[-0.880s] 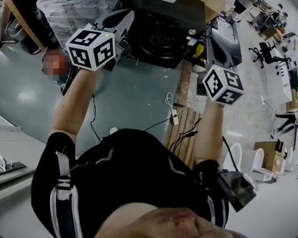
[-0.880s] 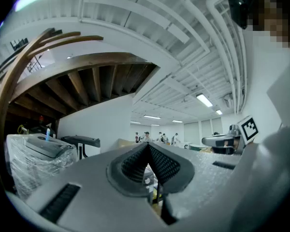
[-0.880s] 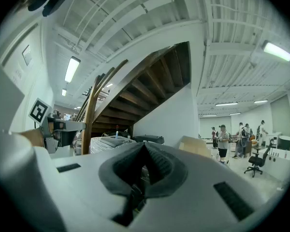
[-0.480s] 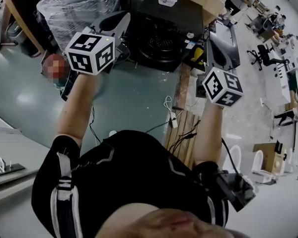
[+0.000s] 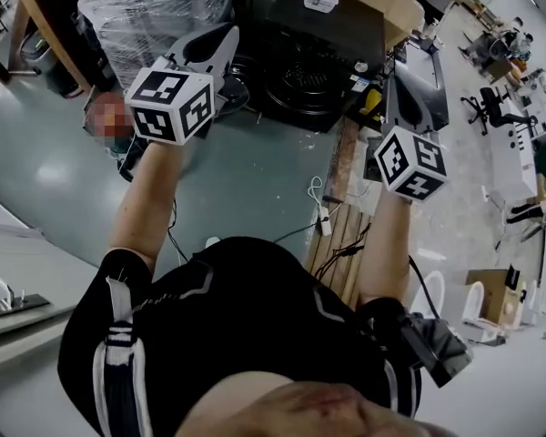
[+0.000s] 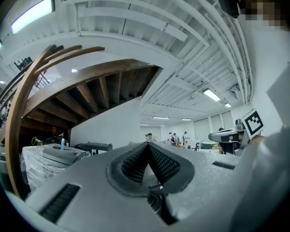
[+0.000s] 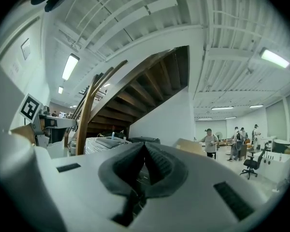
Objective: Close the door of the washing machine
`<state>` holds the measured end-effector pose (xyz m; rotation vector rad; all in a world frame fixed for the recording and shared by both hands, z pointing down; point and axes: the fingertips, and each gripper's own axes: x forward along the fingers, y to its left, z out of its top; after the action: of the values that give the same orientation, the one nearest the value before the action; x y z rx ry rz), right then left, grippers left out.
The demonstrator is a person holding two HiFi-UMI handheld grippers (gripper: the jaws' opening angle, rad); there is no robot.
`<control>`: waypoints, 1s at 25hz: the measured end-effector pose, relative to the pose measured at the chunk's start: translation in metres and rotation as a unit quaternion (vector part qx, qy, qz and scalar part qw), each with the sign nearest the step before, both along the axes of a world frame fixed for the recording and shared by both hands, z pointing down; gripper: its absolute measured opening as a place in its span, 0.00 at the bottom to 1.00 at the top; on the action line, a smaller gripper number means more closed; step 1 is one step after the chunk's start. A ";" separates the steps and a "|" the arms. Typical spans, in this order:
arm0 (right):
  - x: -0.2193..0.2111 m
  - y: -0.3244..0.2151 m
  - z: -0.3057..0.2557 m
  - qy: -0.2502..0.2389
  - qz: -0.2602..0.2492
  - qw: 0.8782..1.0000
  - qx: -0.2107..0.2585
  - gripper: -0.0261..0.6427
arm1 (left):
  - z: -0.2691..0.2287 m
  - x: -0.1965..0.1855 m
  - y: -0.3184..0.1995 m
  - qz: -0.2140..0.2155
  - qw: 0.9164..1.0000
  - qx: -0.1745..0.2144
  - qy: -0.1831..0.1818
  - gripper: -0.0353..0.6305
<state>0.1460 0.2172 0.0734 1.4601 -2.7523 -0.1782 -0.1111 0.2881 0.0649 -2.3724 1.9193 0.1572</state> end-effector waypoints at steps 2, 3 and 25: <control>-0.004 0.001 0.000 -0.007 0.010 1.000 0.003 0.05 | 0.003 -0.005 0.001 0.004 1.000 -0.003 0.001 0.06; -0.005 0.001 -0.001 -0.009 0.017 1.000 0.006 0.05 | 0.004 -0.007 0.002 0.005 1.000 -0.004 0.002 0.06; -0.089 0.022 0.031 0.012 0.034 0.999 -0.020 0.05 | 0.052 -0.082 0.009 0.051 0.998 -0.032 0.011 0.06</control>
<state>0.0569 0.2394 0.1040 1.5282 -2.6665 -0.1363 -0.1928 0.2966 0.1166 -2.5214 1.8408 0.1310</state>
